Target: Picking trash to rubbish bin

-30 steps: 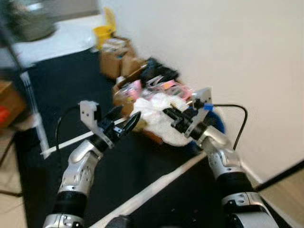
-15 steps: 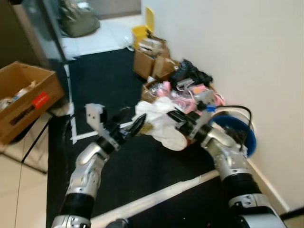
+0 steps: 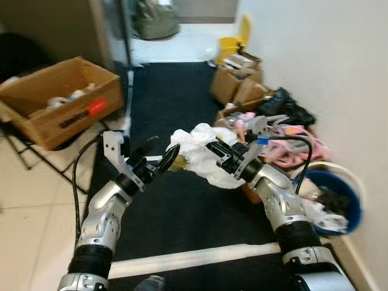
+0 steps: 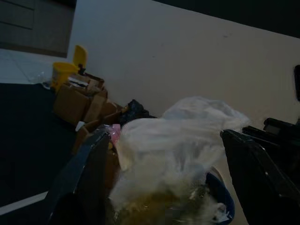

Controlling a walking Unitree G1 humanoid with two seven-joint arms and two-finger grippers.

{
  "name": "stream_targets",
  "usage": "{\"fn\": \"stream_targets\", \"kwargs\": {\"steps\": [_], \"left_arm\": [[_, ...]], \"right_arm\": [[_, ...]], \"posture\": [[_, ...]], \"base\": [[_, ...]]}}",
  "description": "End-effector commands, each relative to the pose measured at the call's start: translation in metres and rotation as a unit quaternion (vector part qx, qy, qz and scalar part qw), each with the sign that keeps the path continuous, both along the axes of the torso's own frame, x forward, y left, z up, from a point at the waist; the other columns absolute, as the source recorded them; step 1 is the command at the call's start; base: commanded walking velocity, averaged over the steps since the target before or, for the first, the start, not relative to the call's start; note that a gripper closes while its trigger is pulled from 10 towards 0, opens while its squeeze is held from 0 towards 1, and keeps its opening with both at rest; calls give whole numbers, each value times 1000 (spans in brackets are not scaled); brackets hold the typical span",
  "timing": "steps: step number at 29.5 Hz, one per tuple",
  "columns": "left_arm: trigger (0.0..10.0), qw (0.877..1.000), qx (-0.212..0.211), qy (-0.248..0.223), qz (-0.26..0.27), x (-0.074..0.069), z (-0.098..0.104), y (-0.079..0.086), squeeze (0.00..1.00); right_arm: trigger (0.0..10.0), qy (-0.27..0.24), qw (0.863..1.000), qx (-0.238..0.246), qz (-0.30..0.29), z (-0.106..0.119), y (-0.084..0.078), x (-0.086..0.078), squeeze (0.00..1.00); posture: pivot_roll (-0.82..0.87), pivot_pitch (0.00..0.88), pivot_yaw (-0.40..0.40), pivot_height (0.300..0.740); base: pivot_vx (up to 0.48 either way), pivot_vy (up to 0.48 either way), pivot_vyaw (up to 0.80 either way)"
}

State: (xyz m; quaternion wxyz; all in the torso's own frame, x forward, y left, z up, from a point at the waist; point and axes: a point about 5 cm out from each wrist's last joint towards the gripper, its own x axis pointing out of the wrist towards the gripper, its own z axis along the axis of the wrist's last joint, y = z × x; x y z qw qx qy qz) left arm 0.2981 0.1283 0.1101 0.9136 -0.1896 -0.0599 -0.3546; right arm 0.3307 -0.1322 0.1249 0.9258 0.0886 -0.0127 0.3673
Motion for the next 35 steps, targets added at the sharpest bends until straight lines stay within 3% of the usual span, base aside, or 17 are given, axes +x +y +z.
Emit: {"fn": "stream_targets", "kwargs": {"steps": [1, 11, 15, 35], "left_arm": [[10000, 1000, 4, 10, 2, -2, -7, 3, 0], [10000, 1000, 3, 7, 7, -2, -5, 3, 0], [10000, 1000, -5, 2, 4, -3, -4, 2, 0], [10000, 1000, -7, -2, 1, -3, -3, 3, 0]], "right_arm": [[10000, -4, 1000, 0, -2, 1, 0, 0, 0], [10000, -5, 1000, 4, -5, 1, 0, 1, 0], [10000, -7, 1000, 27, -11, 3, -2, 1, 0], [10000, -14, 1000, 12, -9, 5, -2, 0, 0]], "posture": [[3, 0, -31, 740], [2, 0, -29, 740], [2, 0, -29, 740], [3, 0, -27, 740]], "base": [[0, 0, 712], [0, 0, 711], [61, 0, 0], [480, 0, 0]]}}
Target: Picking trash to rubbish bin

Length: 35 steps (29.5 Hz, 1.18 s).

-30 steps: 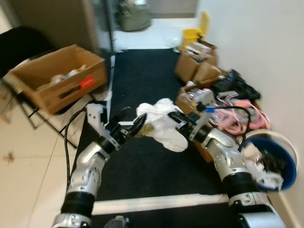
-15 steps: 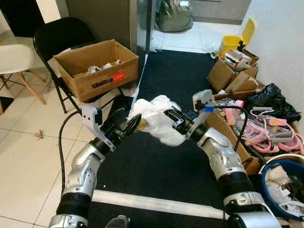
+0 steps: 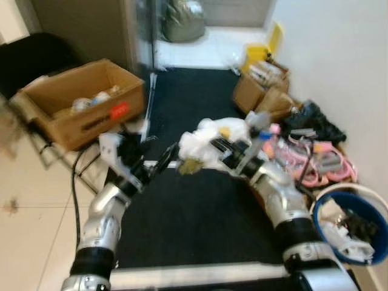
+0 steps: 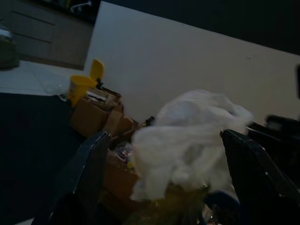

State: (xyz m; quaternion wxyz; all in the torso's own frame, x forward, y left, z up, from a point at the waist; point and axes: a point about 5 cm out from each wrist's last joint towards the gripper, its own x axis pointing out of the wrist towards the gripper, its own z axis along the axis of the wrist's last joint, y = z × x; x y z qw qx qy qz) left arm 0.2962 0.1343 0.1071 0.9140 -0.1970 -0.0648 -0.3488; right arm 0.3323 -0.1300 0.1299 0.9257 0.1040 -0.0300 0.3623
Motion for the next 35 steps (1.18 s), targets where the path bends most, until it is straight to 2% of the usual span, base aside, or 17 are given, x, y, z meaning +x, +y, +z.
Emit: {"fn": "stream_targets", "kwargs": {"steps": [1, 18, 26, 33, 35], "left_arm": [[10000, 1000, 2, -2, -5, -1, 0, -3, 0], [10000, 1000, 2, -4, -5, -1, 1, -3, 0], [10000, 1000, 1, -4, -6, -1, 2, -4, 0], [10000, 1000, 1, -4, -6, -1, 2, -4, 0], [10000, 1000, 1, -4, -6, -1, 2, -3, 0]], "right_arm": [[10000, -5, 1000, -10, -2, 0, -3, -1, 0], [10000, -6, 1000, -4, 1, 0, -3, -2, 0], [10000, 1, 1000, -4, -4, 0, -4, -1, 0], [10000, 6, 1000, -6, -5, 0, -4, -1, 0], [10000, 2, 1000, -2, -7, 0, -4, -1, 0]], "posture": [[3, 0, -27, 740], [6, 0, -28, 740], [10, 0, -32, 740], [11, 0, -33, 740], [12, 0, -32, 740]], "base": [[337, 0, 781], [326, 0, 751], [325, 0, 0], [321, 0, -781], [322, 0, 0]]}}
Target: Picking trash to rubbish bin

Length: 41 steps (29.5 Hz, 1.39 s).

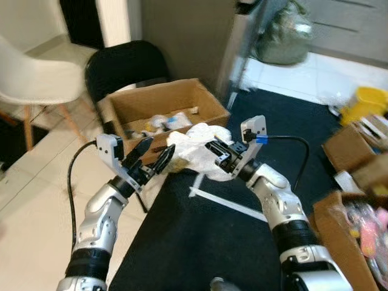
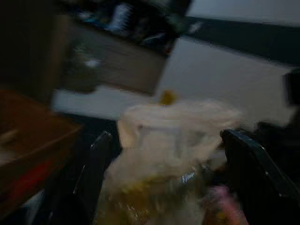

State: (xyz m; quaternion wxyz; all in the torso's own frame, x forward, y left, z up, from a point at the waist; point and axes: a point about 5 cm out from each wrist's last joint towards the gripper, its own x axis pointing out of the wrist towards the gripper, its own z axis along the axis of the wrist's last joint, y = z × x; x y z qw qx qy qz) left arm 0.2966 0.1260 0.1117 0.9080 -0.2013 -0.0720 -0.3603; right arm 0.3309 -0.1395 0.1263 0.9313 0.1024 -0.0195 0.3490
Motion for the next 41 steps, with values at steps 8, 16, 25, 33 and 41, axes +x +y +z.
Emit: {"fn": "stream_targets", "kwargs": {"steps": [8, 16, 25, 33, 41], "left_arm": [[10000, 1000, 7, 4, 7, -2, -3, 5, 0], [10000, 1000, -9, 21, 8, -25, -7, 16, 0], [10000, 999, -36, 31, -21, -45, -4, 14, 0], [10000, 999, 1, 42, -29, -57, -6, 30, 0], [10000, 999, 17, 48, -15, -58, -6, 39, 0]], "right_arm": [[10000, -10, 1000, 2, 6, 4, 5, 1, 0], [10000, -20, 1000, -3, 8, 6, 5, 1, 0], [10000, -55, 997, -56, 9, 14, 5, 6, 0], [10000, -66, 994, -90, -7, 17, -6, 11, 0], [10000, -100, 988, -118, 28, 26, 6, 8, 0]], "posture": [[12, 0, -32, 740], [24, 0, -21, 740], [41, 0, -16, 740], [52, 0, -11, 740], [56, 0, -17, 740]], "base": [[324, 0, 0], [324, 0, 0], [325, 0, 0], [317, 0, 0], [315, 0, 0]]}}
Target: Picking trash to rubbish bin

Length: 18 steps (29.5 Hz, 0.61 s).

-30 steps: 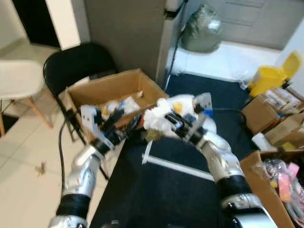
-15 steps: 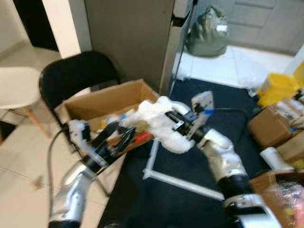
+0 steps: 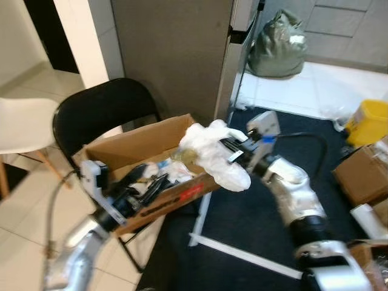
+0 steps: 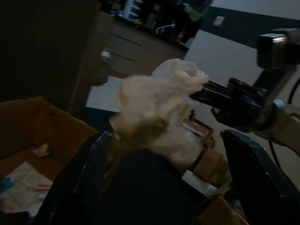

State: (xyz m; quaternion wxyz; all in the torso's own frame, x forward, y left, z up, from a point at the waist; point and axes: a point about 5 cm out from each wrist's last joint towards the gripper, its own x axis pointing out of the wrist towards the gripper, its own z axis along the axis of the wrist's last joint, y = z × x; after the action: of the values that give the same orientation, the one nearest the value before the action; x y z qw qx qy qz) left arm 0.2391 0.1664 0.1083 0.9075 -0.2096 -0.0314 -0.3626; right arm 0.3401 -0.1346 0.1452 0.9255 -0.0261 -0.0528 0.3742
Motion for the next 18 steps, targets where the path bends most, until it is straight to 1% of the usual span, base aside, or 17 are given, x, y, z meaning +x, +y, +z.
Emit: {"fn": "stream_targets", "kwargs": {"steps": [1, 4, 7, 9, 14, 18], "left_arm": [[10000, 1000, 10, 7, -5, 0, -1, -2, 0], [10000, 1000, 11, 7, -6, 1, -1, -3, 0], [10000, 1000, 10, 6, -3, 2, 0, -3, 0], [10000, 1000, 10, 6, -3, 2, -1, -3, 0], [10000, 1000, 10, 6, -4, 3, -1, -5, 0], [10000, 1000, 9, 4, -8, 3, 0, -7, 0]], "right_arm": [[10000, -32, 999, -16, 28, 10, 5, -4, 0], [10000, -47, 997, -16, 54, 15, 11, -8, 0], [10000, -48, 997, -28, 61, 13, 12, -9, 0], [10000, -45, 997, -25, 60, 13, 12, -9, 0], [10000, -41, 998, -29, 40, 12, 9, -6, 0], [10000, -41, 998, -31, 40, 13, 8, -7, 0]], "posture": [[57, 0, -18, 740], [56, 0, -20, 740], [57, 0, -22, 740], [57, 0, -22, 740], [57, 0, -20, 740], [57, 0, -19, 740]], "base": [[315, 0, 0], [315, 0, 0], [315, 0, 708], [311, 0, 669], [315, 0, 0], [318, 0, 0]]}}
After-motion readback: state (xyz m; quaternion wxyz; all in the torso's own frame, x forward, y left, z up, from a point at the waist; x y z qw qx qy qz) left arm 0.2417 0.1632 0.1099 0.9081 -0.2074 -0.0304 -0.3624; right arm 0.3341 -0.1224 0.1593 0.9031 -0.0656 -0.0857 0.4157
